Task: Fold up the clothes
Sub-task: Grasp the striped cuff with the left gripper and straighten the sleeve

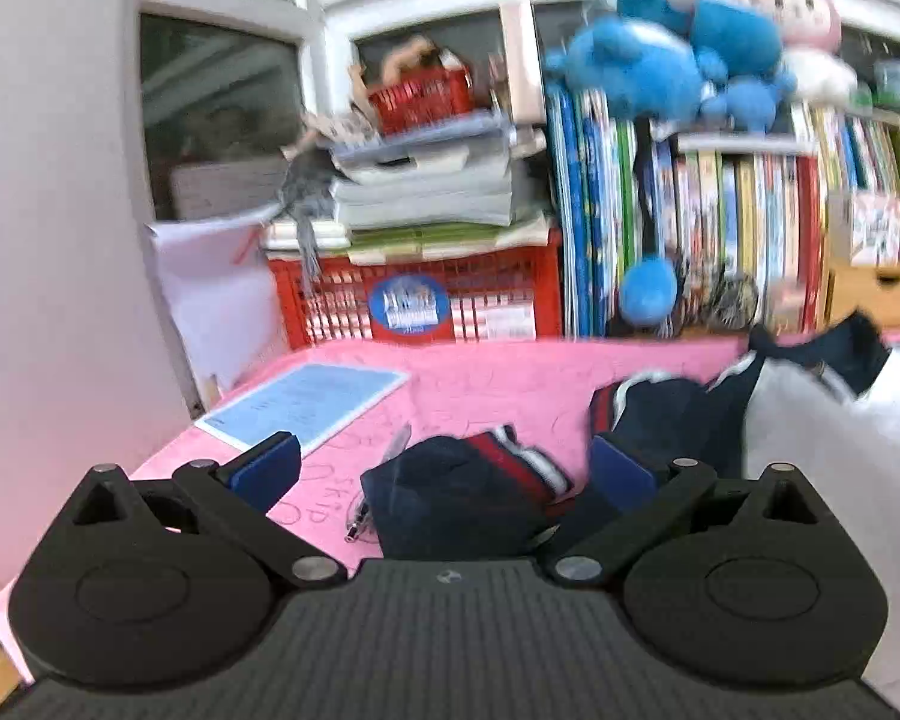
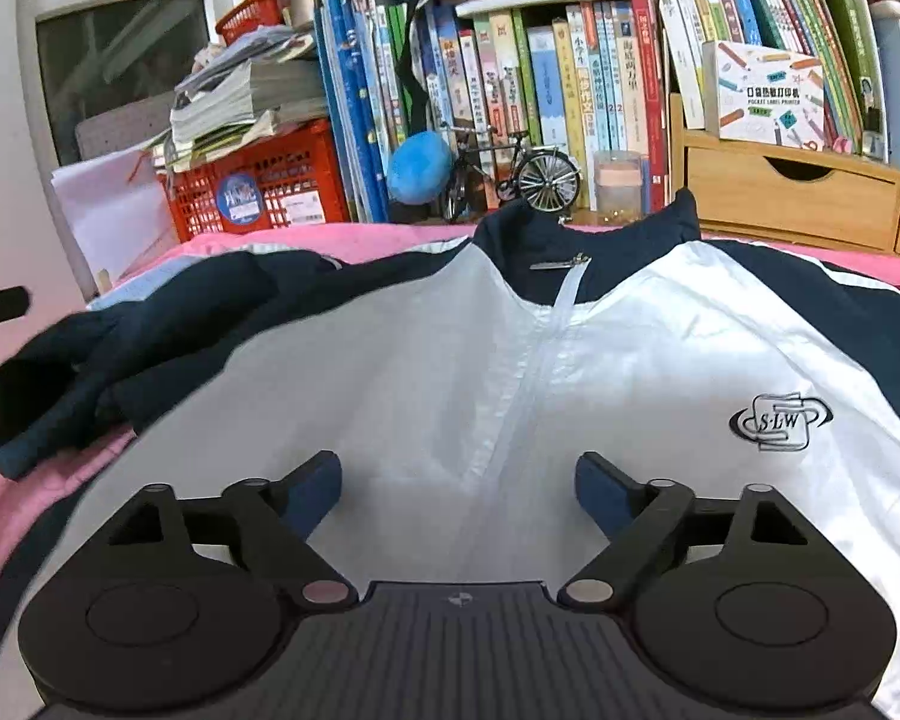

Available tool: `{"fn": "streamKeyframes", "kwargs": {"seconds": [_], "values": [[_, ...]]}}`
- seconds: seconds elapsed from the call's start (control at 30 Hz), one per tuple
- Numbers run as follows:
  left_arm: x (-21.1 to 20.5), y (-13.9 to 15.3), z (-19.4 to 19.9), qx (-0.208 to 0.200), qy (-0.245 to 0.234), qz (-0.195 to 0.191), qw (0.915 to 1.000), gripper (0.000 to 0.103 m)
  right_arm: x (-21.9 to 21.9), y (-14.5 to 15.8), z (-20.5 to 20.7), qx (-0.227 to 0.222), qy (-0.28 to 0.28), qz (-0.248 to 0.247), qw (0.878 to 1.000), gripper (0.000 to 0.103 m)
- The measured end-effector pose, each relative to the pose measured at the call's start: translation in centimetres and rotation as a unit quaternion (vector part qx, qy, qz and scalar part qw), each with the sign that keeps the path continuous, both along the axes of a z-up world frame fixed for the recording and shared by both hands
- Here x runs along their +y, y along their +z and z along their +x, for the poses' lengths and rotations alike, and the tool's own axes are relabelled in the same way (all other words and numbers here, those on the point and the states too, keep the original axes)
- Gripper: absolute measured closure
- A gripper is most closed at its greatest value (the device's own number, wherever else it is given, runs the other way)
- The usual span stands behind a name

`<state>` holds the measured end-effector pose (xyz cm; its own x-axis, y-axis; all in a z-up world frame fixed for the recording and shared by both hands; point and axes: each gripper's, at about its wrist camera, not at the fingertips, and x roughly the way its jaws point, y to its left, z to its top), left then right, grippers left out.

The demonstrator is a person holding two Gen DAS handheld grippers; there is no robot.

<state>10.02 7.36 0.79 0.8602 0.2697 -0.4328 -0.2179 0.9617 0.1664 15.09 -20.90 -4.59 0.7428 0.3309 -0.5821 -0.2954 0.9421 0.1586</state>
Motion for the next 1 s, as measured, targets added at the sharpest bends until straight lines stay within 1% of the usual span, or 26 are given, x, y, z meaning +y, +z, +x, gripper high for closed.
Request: {"fn": "streamKeyframes", "kwargs": {"seconds": [0.07, 0.1, 0.13, 0.17, 0.2, 0.23, 0.27, 0.3, 0.37, 0.4, 0.43, 0.47, 0.5, 0.53, 0.6, 0.63, 0.67, 0.73, 0.77, 0.83, 0.87, 0.9, 0.93, 0.97, 1.0], "values": [[0.2, -1.7, 1.9, 0.045, -0.001, 0.006, 0.999, 0.0, 0.3, -0.2, -0.1, 0.001, 0.001, -0.007, 1.0, 0.013], [0.3, -2.5, 2.7, 0.056, 0.009, 0.02, 0.9982, 0.002, 0.4, -0.3, -0.1, 0.001, 0.002, -0.011, 1.0, 0.012], [0.3, -3.5, 3.4, 0.064, 0.022, 0.036, 0.9971, 0.008, 0.5, -0.4, -0.1, 0.001, 0.002, -0.014, 1.0, 0.011], [0.3, -4.4, 4.2, 0.072, 0.034, 0.053, 0.9954, 0.032, 0.6, -0.4, -0.2, 0.002, 0.003, -0.017, 1.0, 0.011], [1.0, -4.5, 4.7, 0.076, 0.039, 0.044, 0.9953, 0.057, 0.6, -0.5, -0.2, 0.002, 0.002, -0.017, 1.0, 0.01], [1.8, -4.5, 5.2, 0.08, 0.042, 0.027, 0.9955, 0.066, 0.5, -0.5, -0.1, 0.003, 0.002, -0.017, 1.0, 0.01], [2.6, -4.4, 5.7, 0.084, 0.044, 0.01, 0.9954, 0.083, 0.5, -0.5, -0.1, 0.004, 0.003, -0.017, 1.0, 0.009], [3.4, -3.9, 6.1, 0.082, 0.048, 0.001, 0.9954, 0.093, 0.5, -0.5, -0.1, 0.005, 0.003, -0.017, 1.0, 0.008], [5.1, -0.9, 6.0, 0.032, 0.063, 0.001, 0.9975, 0.096, 0.6, -0.5, 0.0, 0.006, 0.004, -0.018, 1.0, 0.007], [5.9, 1.3, 5.5, -0.018, 0.072, 0.003, 0.9972, 0.099, 0.6, -0.5, 0.0, 0.007, 0.005, -0.019, 1.0, 0.007], [6.7, 3.1, 4.9, -0.068, 0.085, 0.008, 0.9941, 0.099, 0.6, -0.5, 0.0, 0.008, 0.005, -0.02, 1.0, 0.005], [7.5, 4.7, 4.3, -0.116, 0.097, 0.012, 0.9884, 0.099, 0.6, -0.5, 0.0, 0.008, 0.006, -0.021, 1.0, 0.004], [8.2, 5.7, 4.0, -0.14, 0.108, 0.013, 0.9842, 0.099, 0.7, -0.5, 0.1, 0.009, 0.007, -0.022, 1.0, 0.004], [9.1, 5.8, 4.0, -0.145, 0.111, 0.009, 0.9832, 0.098, 0.7, -0.5, 0.1, 0.01, 0.008, -0.023, 1.0, 0.003], [11.1, 5.5, 4.1, -0.146, 0.116, -0.001, 0.9824, 0.094, 0.8, -0.6, 0.1, 0.01, 0.009, -0.026, 1.0, 0.002], [12.1, 4.6, 4.4, -0.132, 0.124, -0.007, 0.9835, 0.094, 0.8, -0.6, 0.1, 0.011, 0.01, -0.027, 1.0, 0.002], [13.0, 3.2, 4.9, -0.106, 0.135, -0.017, 0.9851, 0.091, 0.8, -0.6, 0.1, 0.011, 0.01, -0.028, 0.999, 0.001], [14.9, 0.0, 5.4, -0.046, 0.157, -0.046, 0.9854, 0.09, 0.9, -0.6, 0.1, 0.012, 0.011, -0.03, 0.999, 0.0], [15.7, -1.4, 5.5, -0.018, 0.167, -0.063, 0.9838, 0.09, 0.9, -0.6, 0.2, 0.012, 0.011, -0.031, 0.999, 0.0], [16.6, -3.7, 5.6, 0.024, 0.172, -0.085, 0.9811, 0.09, 1.0, -0.6, 0.2, 0.013, 0.011, -0.035, 0.999, 0.0], [17.0, -4.8, 5.6, 0.044, 0.174, -0.096, 0.979, 0.087, 1.1, -0.6, 0.2, 0.013, 0.011, -0.036, 0.999, 0.0], [17.1, -5.1, 5.6, 0.055, 0.176, -0.103, 0.9773, 0.083, 1.1, -0.6, 0.2, 0.013, 0.011, -0.038, 0.999, 0.0], [17.1, -5.1, 5.4, 0.05, 0.18, -0.104, 0.9768, 0.079, 1.1, -0.6, 0.2, 0.013, 0.011, -0.038, 0.999, 0.0], [16.9, -4.9, 5.3, 0.049, 0.181, -0.099, 0.9774, 0.07, 1.1, -0.6, 0.1, 0.013, 0.012, -0.039, 0.999, 0.0], [16.8, -4.7, 5.2, 0.049, 0.18, -0.091, 0.9782, 0.064, 1.1, -0.6, 0.1, 0.013, 0.012, -0.04, 0.999, 0.0]]}}
